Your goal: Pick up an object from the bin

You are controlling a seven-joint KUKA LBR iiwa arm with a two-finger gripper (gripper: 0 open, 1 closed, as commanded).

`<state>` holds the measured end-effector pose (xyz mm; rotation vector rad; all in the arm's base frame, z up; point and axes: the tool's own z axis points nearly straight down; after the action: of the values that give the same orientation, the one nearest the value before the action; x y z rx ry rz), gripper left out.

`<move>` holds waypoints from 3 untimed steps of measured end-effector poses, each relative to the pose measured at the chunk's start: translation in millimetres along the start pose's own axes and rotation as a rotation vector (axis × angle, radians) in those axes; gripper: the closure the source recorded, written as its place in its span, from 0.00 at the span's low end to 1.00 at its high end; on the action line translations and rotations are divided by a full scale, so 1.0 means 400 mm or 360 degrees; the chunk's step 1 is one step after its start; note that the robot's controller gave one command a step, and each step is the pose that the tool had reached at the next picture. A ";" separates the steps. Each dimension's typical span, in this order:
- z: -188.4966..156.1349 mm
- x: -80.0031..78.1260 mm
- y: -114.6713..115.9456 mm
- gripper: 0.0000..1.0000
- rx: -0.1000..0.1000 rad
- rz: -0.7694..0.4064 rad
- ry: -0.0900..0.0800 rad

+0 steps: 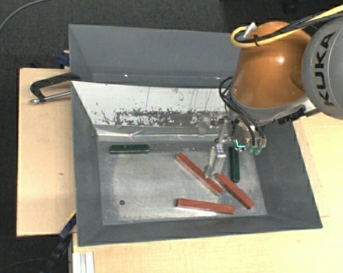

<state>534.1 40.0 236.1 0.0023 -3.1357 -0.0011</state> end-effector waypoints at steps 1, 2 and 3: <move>0.321 -0.136 -0.146 0.00 0.0002 -0.0481 -0.0005; 0.416 -0.018 -0.122 0.00 -0.0002 -0.0078 -0.0004; 0.414 -0.021 -0.123 1.00 -0.0001 -0.0078 -0.0010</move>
Offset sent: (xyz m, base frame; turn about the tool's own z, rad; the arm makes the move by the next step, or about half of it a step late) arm 0.0538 -0.0579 -0.1271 -0.3045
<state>541.6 -9.0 70.6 0.0793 -3.1408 -0.0023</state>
